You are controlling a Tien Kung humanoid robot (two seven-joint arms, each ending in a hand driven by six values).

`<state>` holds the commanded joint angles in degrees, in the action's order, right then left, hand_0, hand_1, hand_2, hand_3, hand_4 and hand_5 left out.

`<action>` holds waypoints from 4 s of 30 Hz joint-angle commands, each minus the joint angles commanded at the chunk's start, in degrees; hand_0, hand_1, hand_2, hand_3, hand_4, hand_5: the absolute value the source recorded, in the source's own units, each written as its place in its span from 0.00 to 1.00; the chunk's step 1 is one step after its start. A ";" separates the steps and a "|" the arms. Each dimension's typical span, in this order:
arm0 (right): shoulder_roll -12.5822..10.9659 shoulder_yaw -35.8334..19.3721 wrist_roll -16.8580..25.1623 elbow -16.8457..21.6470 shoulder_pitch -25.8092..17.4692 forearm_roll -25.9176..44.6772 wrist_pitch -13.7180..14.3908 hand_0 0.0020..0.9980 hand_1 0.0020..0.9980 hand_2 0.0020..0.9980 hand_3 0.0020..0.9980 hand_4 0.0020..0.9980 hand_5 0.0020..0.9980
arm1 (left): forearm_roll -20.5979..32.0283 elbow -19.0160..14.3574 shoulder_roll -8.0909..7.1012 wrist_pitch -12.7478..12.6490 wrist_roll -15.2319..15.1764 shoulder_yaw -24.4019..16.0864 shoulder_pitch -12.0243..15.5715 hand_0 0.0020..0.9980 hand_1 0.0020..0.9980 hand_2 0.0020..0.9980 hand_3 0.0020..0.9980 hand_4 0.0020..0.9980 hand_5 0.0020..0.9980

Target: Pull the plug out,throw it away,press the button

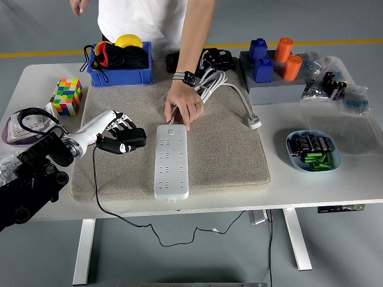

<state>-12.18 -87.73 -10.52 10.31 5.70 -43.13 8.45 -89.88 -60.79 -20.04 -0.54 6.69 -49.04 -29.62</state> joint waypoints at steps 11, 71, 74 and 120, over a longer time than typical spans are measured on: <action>-0.04 0.08 -0.15 0.00 -0.07 -0.14 -0.01 0.74 0.66 0.65 0.61 0.65 0.47 | 0.95 1.67 0.16 1.46 0.42 0.46 -0.01 0.71 0.74 0.70 0.72 0.82 0.00; -0.13 0.75 -0.10 0.00 -0.07 0.46 0.14 0.74 0.66 0.64 0.61 0.65 0.47 | 9.73 6.89 10.31 1.05 5.61 14.00 -12.23 0.01 0.00 0.11 0.65 0.34 0.00; -0.14 0.98 0.00 0.00 0.02 0.60 0.15 0.74 0.66 0.64 0.61 0.65 0.47 | 9.67 7.50 10.67 0.70 5.63 13.92 -12.56 0.01 0.00 0.11 0.65 0.34 0.00; -0.05 0.82 -0.05 0.00 0.05 0.58 0.07 0.74 0.66 0.64 0.61 0.65 0.47 | 5.87 10.24 11.42 0.12 6.89 12.04 -14.75 0.00 0.00 0.11 0.65 0.34 0.00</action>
<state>-12.23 -86.91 -10.57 10.31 5.75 -42.56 8.52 -84.01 -50.55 -8.62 -0.42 13.59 -36.99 -44.37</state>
